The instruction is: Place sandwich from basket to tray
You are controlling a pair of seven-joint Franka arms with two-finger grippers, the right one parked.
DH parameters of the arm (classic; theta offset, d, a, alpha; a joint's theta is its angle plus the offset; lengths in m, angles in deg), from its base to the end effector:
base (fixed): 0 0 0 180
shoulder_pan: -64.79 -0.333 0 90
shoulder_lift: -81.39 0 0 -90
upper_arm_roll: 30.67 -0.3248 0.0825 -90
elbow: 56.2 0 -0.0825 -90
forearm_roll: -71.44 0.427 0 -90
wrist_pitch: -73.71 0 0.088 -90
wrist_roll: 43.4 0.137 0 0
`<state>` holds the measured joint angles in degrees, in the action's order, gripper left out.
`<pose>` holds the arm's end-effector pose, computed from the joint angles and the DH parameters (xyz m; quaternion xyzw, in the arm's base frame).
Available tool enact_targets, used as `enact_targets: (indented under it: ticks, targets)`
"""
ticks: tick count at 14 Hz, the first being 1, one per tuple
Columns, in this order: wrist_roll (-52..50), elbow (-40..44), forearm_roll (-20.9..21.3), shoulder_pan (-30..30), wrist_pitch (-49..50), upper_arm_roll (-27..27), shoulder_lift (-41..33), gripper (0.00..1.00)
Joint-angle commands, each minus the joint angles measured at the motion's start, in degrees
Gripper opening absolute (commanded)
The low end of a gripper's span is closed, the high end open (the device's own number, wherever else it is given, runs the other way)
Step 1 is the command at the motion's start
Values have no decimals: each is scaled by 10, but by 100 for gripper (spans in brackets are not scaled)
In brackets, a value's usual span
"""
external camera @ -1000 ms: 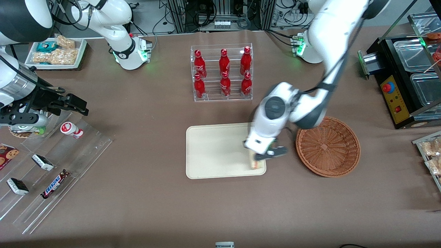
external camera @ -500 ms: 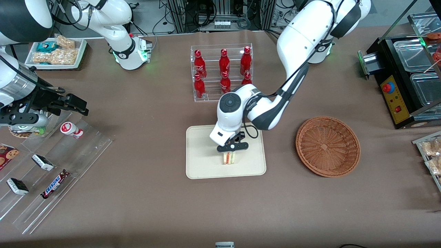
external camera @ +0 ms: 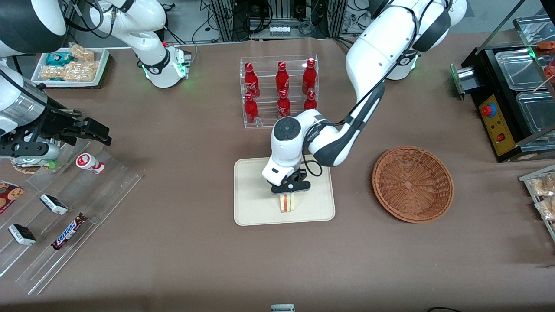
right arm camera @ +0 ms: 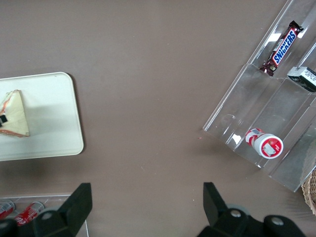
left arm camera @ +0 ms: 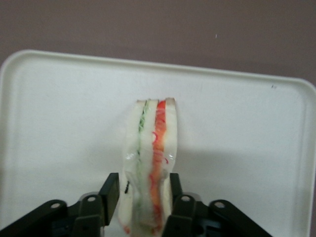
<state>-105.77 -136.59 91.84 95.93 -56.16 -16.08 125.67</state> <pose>0.5860 -0.5263 0.2186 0.9935 0.0785 0.0810 0.0152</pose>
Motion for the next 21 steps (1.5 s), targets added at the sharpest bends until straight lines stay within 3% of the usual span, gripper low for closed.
enact_targets:
  ticks: [1, 4, 6, 8, 12, 17, 21]
  targets:
    - [-6, -11, 11, -12, 68, -3, -83, 100]
    - [53, -18, 1, -41, 152, 2, -148, 100]
    - [79, -25, -38, -83, 216, 1, -182, 100]
    - [133, -42, -75, -143, 234, 2, -211, 100]
    - [259, -150, -87, -239, 236, 3, -305, 100]
    - [293, -171, -110, -253, 255, -3, -355, 100]
    - [461, -171, -170, -249, 312, -95, -423, 100]
